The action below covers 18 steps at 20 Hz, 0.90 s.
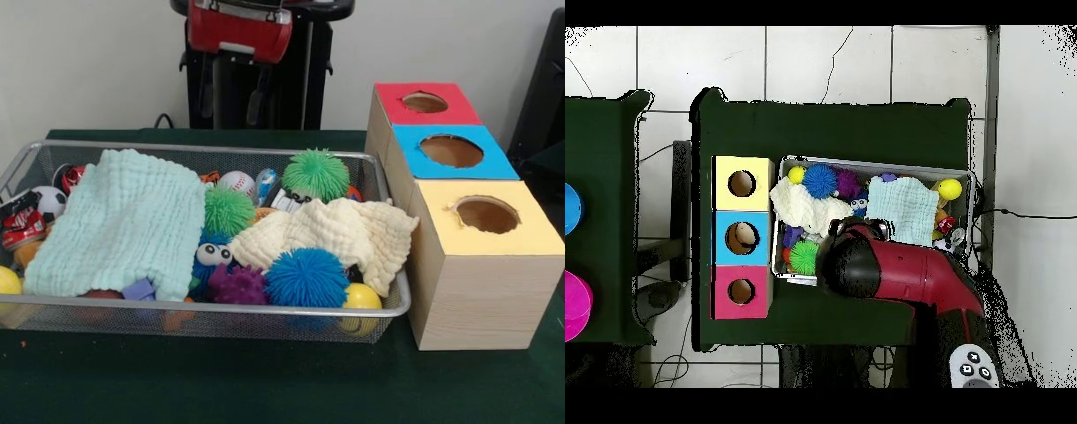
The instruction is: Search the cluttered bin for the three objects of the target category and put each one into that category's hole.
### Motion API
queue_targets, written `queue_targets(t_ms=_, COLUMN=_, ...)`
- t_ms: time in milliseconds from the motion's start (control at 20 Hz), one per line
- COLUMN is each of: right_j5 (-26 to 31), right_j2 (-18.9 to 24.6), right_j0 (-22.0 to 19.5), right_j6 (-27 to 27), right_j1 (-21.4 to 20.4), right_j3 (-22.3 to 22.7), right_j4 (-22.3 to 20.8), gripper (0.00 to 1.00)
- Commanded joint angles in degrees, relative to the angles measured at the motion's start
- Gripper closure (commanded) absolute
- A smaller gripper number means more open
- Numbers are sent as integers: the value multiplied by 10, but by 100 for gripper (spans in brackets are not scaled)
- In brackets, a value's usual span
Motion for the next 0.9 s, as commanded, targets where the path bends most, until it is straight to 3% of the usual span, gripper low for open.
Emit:
queue_targets(t_ms=50, right_j5=-8, right_j2=53, right_j0=-18, right_j6=-17, right_j1=38, right_j3=-40, right_j4=-47, gripper=0)
queue_targets(t_ms=500, right_j5=40, right_j2=5, right_j0=-19, right_j6=11, right_j1=85, right_j3=-89, right_j4=-69, gripper=0)
queue_targets(t_ms=900, right_j5=-11, right_j2=-61, right_j0=14, right_j6=64, right_j1=122, right_j3=-92, right_j4=-109, gripper=0)
